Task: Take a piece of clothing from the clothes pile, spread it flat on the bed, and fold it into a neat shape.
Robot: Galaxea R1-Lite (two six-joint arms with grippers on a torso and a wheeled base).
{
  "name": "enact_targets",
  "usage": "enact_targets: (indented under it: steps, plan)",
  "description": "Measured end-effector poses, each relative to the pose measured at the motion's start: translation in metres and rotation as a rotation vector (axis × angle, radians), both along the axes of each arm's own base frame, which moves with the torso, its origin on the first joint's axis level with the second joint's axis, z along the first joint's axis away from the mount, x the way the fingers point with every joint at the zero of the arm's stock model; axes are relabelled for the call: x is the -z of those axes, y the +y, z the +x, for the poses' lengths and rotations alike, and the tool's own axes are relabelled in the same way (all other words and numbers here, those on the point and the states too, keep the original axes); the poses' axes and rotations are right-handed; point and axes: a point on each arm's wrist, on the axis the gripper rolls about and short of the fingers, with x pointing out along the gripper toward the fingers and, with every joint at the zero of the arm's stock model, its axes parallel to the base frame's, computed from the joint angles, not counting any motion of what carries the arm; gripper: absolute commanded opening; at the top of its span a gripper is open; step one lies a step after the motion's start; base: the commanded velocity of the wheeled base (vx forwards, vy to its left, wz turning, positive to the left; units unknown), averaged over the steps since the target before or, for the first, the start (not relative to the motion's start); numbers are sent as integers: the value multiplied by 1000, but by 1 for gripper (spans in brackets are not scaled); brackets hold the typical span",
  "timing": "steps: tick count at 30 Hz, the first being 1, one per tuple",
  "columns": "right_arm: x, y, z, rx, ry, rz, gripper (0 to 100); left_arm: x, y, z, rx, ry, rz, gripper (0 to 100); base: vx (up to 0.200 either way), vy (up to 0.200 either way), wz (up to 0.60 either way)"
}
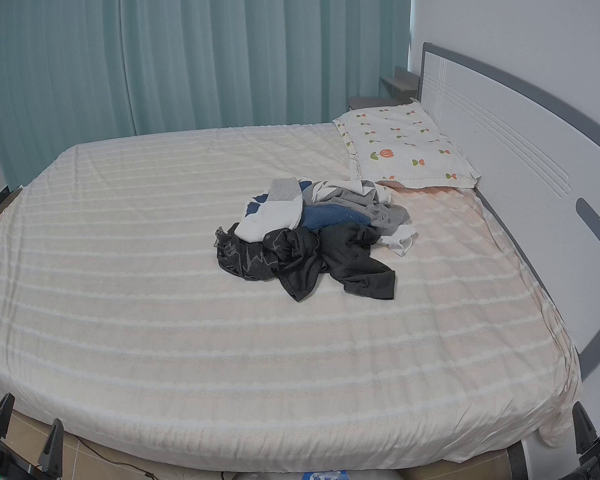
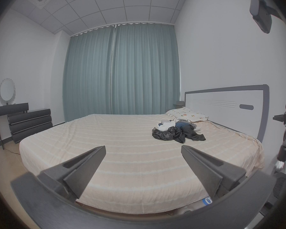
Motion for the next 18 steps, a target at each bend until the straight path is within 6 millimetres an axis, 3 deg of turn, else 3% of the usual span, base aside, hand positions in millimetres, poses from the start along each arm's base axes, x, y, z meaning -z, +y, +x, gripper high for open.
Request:
enact_targets:
  steps: [3,9,18]
  plan:
    - [-4,0,0,-10,-2,28,100,0,0,0,0,0,0,100,0,0,0]
    - [-40,1,6,-87,35,67,100,0,0,0,0,-1,1,100,0,0,0]
    - [-78,6,57,-205,223,101,100,0,0,0,0,-1,1,100,0,0,0]
